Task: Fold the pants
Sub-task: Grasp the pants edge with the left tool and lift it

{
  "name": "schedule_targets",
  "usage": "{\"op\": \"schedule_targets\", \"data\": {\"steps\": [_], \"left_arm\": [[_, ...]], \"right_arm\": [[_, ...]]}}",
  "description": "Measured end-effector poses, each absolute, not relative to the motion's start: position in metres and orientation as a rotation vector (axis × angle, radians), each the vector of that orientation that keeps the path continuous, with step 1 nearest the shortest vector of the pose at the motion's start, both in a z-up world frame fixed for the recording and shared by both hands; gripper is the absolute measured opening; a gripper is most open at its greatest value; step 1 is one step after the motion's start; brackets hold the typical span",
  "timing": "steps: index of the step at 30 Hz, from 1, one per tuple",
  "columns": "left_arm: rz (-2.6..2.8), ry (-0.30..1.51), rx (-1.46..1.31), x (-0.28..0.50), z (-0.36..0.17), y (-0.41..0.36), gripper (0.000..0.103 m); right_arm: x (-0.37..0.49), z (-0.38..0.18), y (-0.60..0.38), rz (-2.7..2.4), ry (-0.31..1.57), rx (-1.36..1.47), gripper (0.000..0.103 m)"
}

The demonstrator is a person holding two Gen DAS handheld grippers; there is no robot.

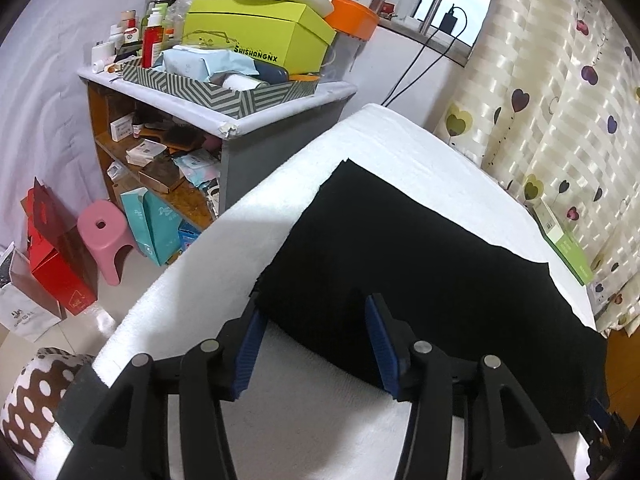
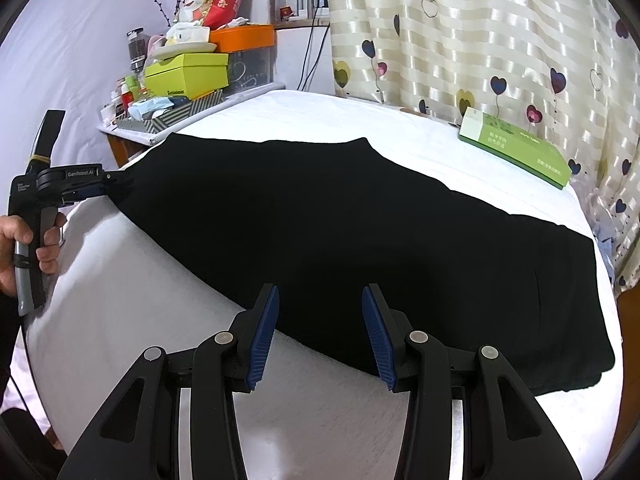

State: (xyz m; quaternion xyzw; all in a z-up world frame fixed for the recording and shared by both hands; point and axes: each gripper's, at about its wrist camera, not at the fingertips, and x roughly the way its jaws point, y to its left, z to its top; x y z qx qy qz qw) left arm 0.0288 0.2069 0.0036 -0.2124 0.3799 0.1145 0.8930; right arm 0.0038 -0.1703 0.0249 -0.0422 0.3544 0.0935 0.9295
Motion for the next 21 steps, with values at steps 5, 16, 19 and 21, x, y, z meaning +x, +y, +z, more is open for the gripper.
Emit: {"op": "schedule_targets", "data": {"steps": [5, 16, 19, 21], "left_arm": [[0.273, 0.784, -0.432, 0.033, 0.002, 0.201, 0.028], [0.221, 0.75, -0.457, 0.034, 0.024, 0.197, 0.008], [0.157, 0.714, -0.458, 0.033, 0.041, 0.189, 0.008], [0.106, 0.696, -0.444, 0.035, 0.053, 0.178, 0.008]], "right_arm": [[0.004, 0.025, -0.172, 0.193, 0.724, -0.075, 0.045], [-0.001, 0.028, -0.185, 0.174, 0.71, -0.037, 0.045], [0.0, 0.026, -0.191, 0.161, 0.714, -0.016, 0.045], [0.0, 0.026, -0.194, 0.153, 0.717, 0.002, 0.045]]}}
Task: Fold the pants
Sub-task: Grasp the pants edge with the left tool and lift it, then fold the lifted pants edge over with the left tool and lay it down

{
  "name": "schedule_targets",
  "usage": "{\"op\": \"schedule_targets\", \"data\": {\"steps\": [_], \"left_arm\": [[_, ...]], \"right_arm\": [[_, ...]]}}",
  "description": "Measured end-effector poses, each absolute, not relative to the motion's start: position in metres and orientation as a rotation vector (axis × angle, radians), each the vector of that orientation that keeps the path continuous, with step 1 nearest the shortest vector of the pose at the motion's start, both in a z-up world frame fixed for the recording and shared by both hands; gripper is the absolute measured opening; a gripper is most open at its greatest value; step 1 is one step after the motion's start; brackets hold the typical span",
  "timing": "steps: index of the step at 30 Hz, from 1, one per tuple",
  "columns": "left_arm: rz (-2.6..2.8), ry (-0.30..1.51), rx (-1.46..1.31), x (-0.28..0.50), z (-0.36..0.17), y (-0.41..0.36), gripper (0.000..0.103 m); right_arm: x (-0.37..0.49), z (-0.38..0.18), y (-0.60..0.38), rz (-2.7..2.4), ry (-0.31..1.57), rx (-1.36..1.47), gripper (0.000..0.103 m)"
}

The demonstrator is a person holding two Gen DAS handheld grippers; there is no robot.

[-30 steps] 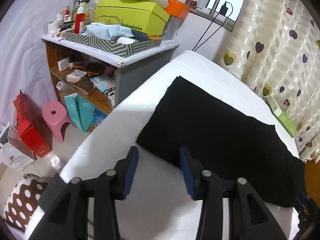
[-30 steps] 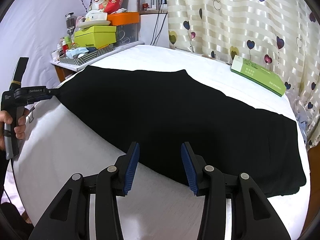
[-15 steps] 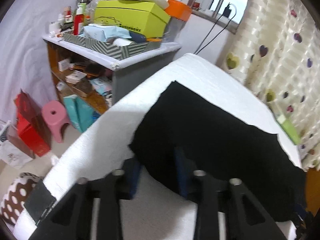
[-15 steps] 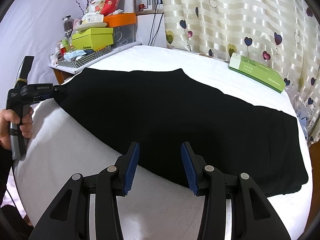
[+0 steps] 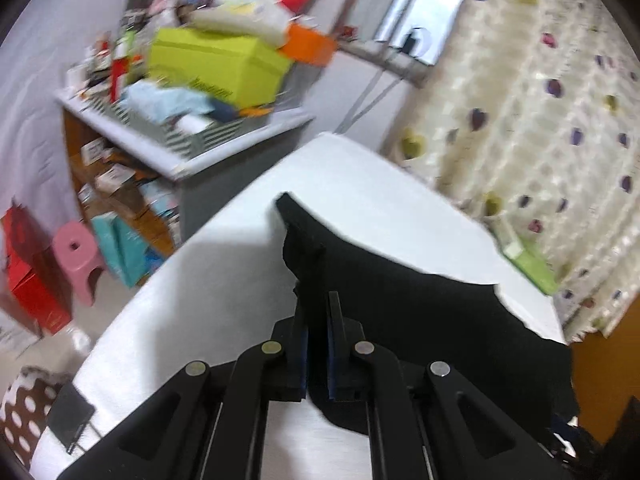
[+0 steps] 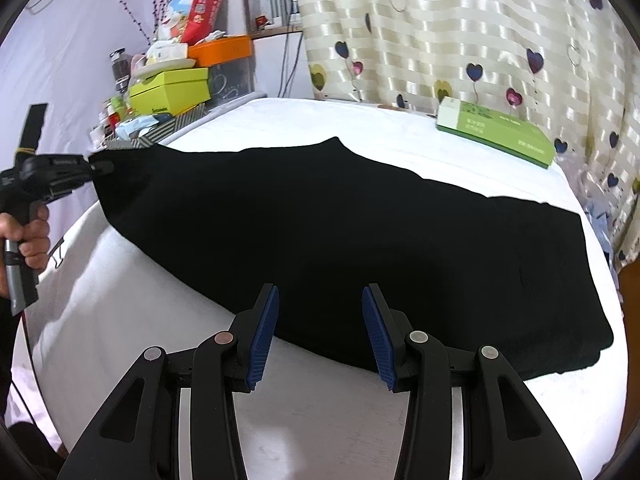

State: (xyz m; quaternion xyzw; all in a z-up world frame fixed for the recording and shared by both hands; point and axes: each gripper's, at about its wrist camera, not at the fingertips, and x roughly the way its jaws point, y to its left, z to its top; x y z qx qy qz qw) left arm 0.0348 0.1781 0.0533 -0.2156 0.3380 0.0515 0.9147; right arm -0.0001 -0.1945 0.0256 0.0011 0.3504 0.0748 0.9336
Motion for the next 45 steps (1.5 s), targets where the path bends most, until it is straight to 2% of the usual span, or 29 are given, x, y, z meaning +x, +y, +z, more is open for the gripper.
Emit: {"op": "schedule_targets", "data": {"steps": [13, 24, 28, 45], "left_arm": [[-0.236, 0.665, -0.346, 0.067, 0.093, 0.073, 0.008], [-0.462, 0.852, -0.216, 0.072, 0.034, -0.03, 0.008], [-0.467, 0.897, -0.184, 0.069, 0.018, -0.042, 0.008], [-0.515, 0.887, -0.189, 0.057, 0.011, -0.037, 0.008]], "right_arm": [[-0.008, 0.029, -0.212, 0.12, 0.705, 0.039, 0.045], [-0.013, 0.027, -0.236, 0.067, 0.712, 0.075, 0.045], [-0.013, 0.026, -0.239, 0.066, 0.716, 0.085, 0.045], [-0.01, 0.024, -0.244, 0.068, 0.722, 0.113, 0.045]]}}
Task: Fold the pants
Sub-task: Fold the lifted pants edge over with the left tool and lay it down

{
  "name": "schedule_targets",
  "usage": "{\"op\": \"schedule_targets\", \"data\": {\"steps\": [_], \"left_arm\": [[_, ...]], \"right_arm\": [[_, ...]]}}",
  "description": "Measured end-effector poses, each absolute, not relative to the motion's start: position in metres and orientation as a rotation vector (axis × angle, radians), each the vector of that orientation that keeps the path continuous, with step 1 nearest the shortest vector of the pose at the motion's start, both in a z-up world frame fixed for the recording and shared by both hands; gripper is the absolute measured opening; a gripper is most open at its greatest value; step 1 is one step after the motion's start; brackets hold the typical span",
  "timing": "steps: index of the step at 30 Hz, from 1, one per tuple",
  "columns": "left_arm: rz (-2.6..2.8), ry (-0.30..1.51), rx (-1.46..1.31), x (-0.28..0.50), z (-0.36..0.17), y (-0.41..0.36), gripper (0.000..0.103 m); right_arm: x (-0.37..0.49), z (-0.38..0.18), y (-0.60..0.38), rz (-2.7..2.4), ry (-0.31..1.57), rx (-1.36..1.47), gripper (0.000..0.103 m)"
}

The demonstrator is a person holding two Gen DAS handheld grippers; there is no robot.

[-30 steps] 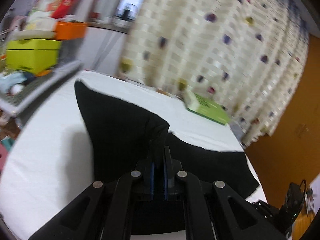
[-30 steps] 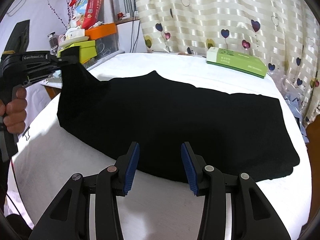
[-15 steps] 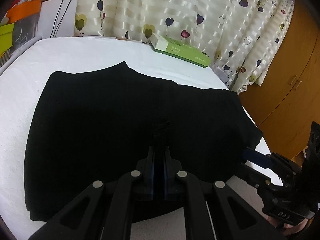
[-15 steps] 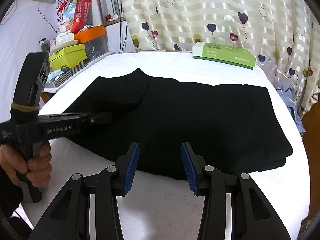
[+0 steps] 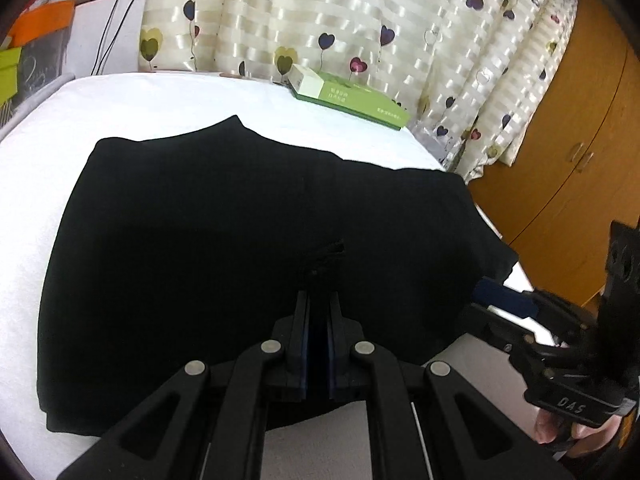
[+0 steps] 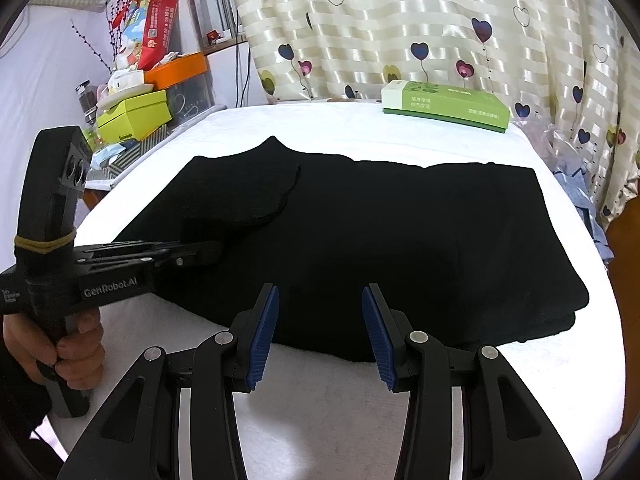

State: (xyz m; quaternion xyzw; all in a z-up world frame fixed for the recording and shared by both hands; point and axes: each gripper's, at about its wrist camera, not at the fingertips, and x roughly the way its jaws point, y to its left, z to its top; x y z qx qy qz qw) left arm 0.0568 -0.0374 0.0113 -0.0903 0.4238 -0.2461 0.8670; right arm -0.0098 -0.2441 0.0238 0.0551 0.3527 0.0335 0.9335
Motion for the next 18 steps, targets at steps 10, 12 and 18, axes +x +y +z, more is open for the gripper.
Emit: {"op": "schedule_targets", "data": {"steps": [10, 12, 18], "left_arm": [[-0.585, 0.799, -0.22, 0.03, 0.05, -0.009, 0.029], [-0.533, 0.765, -0.209, 0.034, 0.06, 0.005, 0.03], [-0.289, 0.743, -0.175, 0.092, 0.061, 0.047, 0.03]], "right_arm": [[-0.002, 0.033, -0.242, 0.078, 0.699, 0.109, 0.045], [0.004, 0.036, -0.238, 0.089, 0.692, 0.108, 0.045], [0.027, 0.039, -0.212, 0.17, 0.679, 0.096, 0.045]]}}
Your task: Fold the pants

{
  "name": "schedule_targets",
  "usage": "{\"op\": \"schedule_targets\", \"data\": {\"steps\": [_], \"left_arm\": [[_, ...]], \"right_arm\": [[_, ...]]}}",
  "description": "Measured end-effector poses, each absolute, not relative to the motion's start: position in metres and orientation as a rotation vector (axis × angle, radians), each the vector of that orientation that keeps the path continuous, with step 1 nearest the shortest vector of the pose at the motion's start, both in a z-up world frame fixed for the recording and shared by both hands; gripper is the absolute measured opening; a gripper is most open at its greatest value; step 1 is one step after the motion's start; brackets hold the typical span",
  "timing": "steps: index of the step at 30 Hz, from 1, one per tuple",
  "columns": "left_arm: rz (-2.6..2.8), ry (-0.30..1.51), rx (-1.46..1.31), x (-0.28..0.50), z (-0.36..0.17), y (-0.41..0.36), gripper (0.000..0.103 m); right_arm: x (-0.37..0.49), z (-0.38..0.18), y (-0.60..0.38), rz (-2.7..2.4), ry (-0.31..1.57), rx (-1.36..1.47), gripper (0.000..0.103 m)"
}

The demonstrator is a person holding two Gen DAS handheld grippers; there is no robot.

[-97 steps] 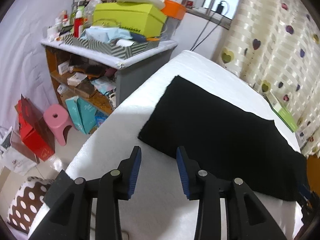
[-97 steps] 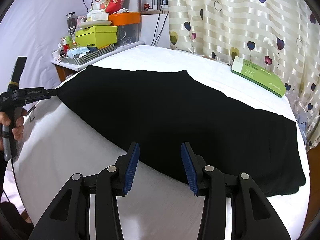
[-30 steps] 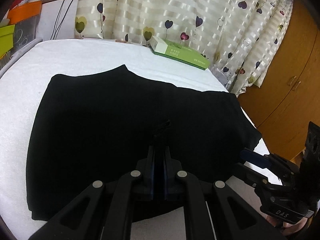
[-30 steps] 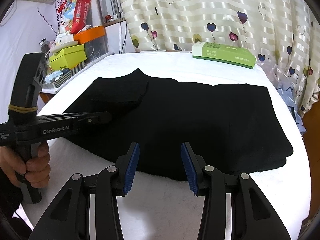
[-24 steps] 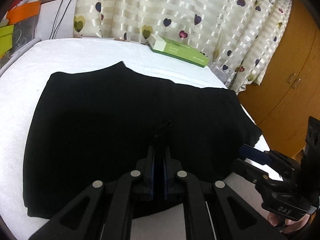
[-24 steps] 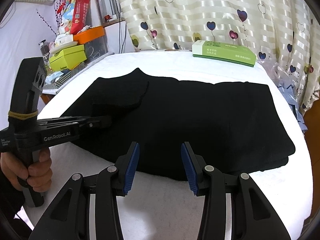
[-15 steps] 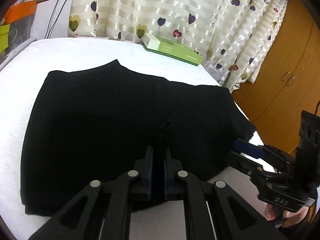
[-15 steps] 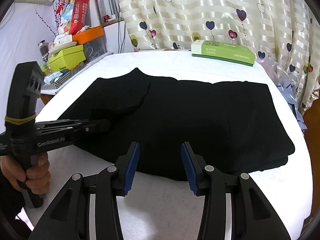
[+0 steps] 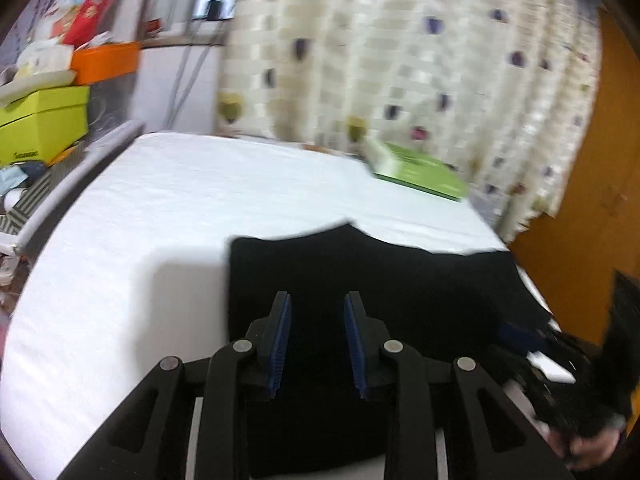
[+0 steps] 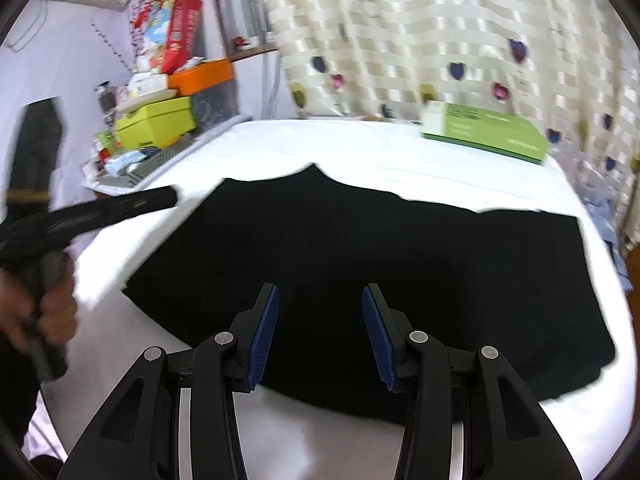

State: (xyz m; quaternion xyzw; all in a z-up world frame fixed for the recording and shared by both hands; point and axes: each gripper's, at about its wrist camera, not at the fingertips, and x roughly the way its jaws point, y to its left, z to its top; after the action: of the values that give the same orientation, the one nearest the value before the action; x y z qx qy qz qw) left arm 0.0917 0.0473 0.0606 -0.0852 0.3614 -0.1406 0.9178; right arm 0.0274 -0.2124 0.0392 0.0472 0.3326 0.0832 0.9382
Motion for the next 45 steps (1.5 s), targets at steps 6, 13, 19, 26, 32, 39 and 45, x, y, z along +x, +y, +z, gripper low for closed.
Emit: {"op": "schedule_targets", "data": {"steps": [6, 13, 19, 26, 32, 39, 45], "left_arm": [[-0.233, 0.808, -0.161, 0.153, 0.034, 0.054, 0.029], [-0.232, 0.862, -0.105, 0.166, 0.01, 0.043, 0.029], [-0.248, 0.828, -0.102, 0.134, 0.026, 0.047, 0.03], [-0.25, 0.838, -0.018, 0.098, 0.018, 0.027, 0.03], [-0.262, 0.796, -0.017, 0.053, 0.03, 0.016, 0.03], [-0.281, 0.816, -0.02, 0.017, 0.023, 0.003, 0.03], [-0.278, 0.825, -0.022, 0.005, 0.02, -0.001, 0.03]], "right_arm": [[0.055, 0.021, -0.192, 0.242, 0.742, 0.089, 0.03], [0.062, 0.008, -0.197, 0.23, 0.811, 0.077, 0.024], [0.049, 0.012, -0.196, 0.203, 0.807, 0.07, 0.024], [0.03, 0.018, -0.202, 0.169, 0.799, 0.091, 0.025], [0.001, 0.025, -0.21, 0.154, 0.752, 0.106, 0.037], [-0.028, 0.025, -0.227, 0.119, 0.73, 0.14, 0.038], [-0.047, 0.025, -0.252, 0.068, 0.713, 0.199, 0.038]]}}
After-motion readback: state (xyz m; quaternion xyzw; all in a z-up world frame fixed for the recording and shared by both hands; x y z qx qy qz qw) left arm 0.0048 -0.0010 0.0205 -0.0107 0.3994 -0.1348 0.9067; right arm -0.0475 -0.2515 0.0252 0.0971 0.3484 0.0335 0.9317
